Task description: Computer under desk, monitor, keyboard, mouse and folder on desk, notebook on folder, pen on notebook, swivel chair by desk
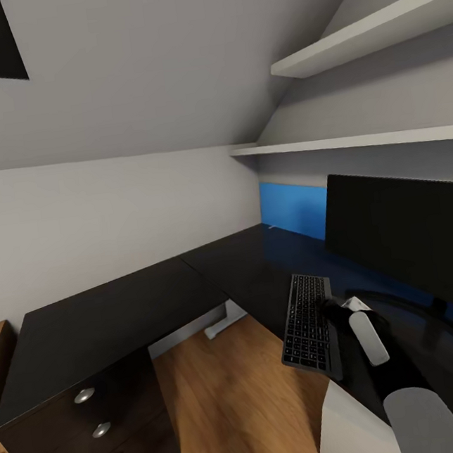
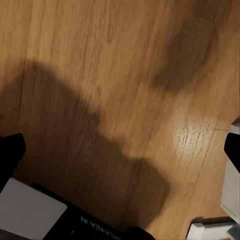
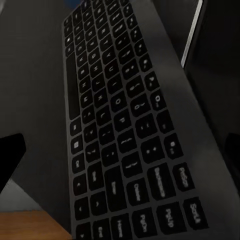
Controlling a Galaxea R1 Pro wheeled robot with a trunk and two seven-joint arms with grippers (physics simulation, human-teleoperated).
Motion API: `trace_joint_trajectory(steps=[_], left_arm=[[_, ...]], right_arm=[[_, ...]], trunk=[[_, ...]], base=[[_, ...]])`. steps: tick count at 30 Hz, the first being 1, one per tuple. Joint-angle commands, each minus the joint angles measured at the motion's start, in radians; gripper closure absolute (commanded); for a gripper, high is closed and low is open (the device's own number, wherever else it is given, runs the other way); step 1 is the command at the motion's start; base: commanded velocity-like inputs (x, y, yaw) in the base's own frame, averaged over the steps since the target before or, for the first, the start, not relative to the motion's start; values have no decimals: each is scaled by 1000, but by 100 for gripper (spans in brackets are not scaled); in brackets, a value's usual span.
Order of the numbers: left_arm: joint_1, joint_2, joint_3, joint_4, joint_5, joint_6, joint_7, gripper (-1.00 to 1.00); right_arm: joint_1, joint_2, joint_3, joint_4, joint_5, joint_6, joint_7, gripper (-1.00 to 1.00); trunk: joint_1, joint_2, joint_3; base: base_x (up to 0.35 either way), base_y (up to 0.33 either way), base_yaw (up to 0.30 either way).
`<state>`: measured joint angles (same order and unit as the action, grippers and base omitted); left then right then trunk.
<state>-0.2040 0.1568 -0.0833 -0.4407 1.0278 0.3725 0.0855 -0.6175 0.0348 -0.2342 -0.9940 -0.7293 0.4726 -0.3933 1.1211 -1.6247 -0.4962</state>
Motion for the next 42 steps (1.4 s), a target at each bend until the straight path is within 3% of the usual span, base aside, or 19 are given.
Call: trace_joint_trajectory(steps=[1, 8, 11, 13, 17, 20, 21, 23, 24, 28, 30, 35, 38, 42], left_arm=[[0, 2, -7, -3, 13, 3, 9, -100], [0, 2, -5, -3, 15, 5, 12, -100], [0, -1, -5, -3, 12, 4, 15, -100], [0, -2, -5, -3, 12, 4, 16, -100], [0, -3, -3, -3, 17, 1, 14, -100], [0, -3, -4, -3, 14, 0, 13, -100], [5, -2, -6, -3, 8, -5, 6, -100], [6, -2, -7, -3, 7, -5, 5, -100], [6, -3, -8, -3, 6, -6, 5, -100], [6, -3, -9, -3, 6, -6, 5, -100], [6, -3, -9, -3, 6, -6, 5, -100], [6, -3, -9, -3, 6, -6, 4, -100], [6, -3, -9, -3, 6, -6, 4, -100], [6, -4, -9, -3, 6, -6, 5, -100]], right_arm=[[-1, 1, -2, -5, -10, 3, -7, -100], [4, 3, 0, -62, -10, 4, -8, -100], [16, 19, 1, -121, -11, 5, -9, -100], [28, 34, 2, -152, -12, 5, -9, -100], [79, 104, 9, -233, -14, 5, -9, -100], [90, 112, 10, -241, -14, 6, -9, -100], [113, 137, 12, -249, -15, 1, -8, -100], [121, 140, 14, -249, -24, -14, -7, -100], [133, 140, 46, -252, -51, -77, -7, -100], [142, 140, 73, -255, -56, -110, -4, -100], [185, 140, 102, -255, -72, -194, 131, -100], [198, 140, 105, -254, -86, -201, 158, -100], [204, 140, 105, -253, -148, -204, 159, -100], [210, 140, 106, -253, -171, -205, 161, -100]], trunk=[[-4, 7, 2], [-31, 56, 24], [-42, 77, 33], [-50, 91, 40], [-54, 98, 43], [-54, 98, 43], [-54, 98, 43], [-54, 98, 43], [-54, 98, 43], [-54, 98, 43], [-54, 98, 43], [-54, 98, 43], [-54, 98, 43], [-54, 98, 43]], base=[[0, 0, 0], [0, 0, 0], [0, 0, 0], [0, 0, 0], [0, 0, 0], [0, 0, 0], [-82, 94, 0], [-109, 166, 0], [-147, 272, 0], [-148, 277, 0], [-140, 289, 5], [-95, 299, -105], [-28, 304, -257], [-8, 298, -287]])
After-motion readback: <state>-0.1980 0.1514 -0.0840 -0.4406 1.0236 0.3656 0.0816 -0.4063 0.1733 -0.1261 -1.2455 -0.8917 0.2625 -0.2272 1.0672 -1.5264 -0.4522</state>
